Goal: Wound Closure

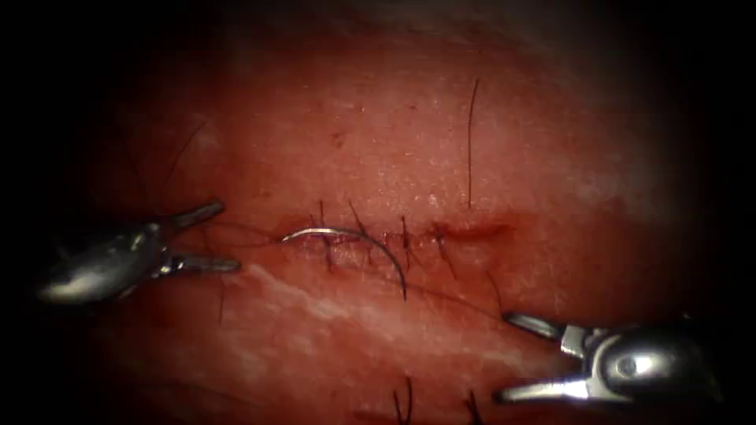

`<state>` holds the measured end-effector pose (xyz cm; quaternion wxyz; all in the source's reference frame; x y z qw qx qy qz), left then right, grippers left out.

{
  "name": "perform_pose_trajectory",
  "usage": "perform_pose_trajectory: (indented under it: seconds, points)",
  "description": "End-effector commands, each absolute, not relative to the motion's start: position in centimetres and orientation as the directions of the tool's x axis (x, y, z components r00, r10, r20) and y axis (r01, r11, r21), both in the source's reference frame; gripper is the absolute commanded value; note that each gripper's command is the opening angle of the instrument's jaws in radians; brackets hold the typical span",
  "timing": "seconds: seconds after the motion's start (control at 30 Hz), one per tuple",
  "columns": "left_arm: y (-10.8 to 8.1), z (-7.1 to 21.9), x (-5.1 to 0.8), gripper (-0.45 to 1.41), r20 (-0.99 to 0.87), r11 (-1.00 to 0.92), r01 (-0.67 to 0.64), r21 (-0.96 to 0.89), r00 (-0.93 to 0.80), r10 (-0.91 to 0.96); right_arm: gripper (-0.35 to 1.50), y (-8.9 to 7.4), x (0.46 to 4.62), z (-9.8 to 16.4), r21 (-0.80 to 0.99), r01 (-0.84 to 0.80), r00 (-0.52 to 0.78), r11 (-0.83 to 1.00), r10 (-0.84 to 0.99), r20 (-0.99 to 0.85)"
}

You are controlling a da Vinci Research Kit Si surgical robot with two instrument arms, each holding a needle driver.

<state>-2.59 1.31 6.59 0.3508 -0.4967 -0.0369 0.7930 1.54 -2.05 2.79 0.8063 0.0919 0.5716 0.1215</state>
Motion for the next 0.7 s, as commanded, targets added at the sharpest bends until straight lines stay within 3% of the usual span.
perform_pose_trajectory:
  seconds: [0.03, 0.3, 0.37, 0.43, 0.7]
  points:
    - [1.24, 6.68, -2.67, 0.19, -0.765, -0.746, -0.515, -0.422, -0.24, 0.598, 1.32, -2.19, 1.55, 2.83, 0.292, -0.088, 0.318, 0.952, 0.305, -0.898]
    - [1.22, 6.68, -2.74, 0.15, -0.8, -0.727, -0.467, -0.504, -0.067, 0.597, 1.32, -2.21, 1.56, 2.87, 0.288, -0.09, 0.319, 0.953, 0.302, -0.899]
    - [1.25, 6.66, -2.74, -0.03, -0.803, -0.727, -0.463, -0.507, -0.052, 0.593, 1.32, -2.21, 1.57, 2.88, 0.288, -0.09, 0.319, 0.953, 0.302, -0.899]
    - [1.25, 6.67, -2.74, -0.45, -0.807, -0.73, -0.457, -0.508, -0.044, 0.589, 1.32, -2.21, 1.57, 2.88, 0.288, -0.09, 0.319, 0.953, 0.302, -0.899]
    - [1.24, 6.68, -2.53, -0.45, -0.799, -0.696, -0.528, -0.487, -0.051, 0.599, 1.3, -2.23, 1.48, 2.8, 0.291, -0.082, 0.317, 0.953, 0.302, -0.899]
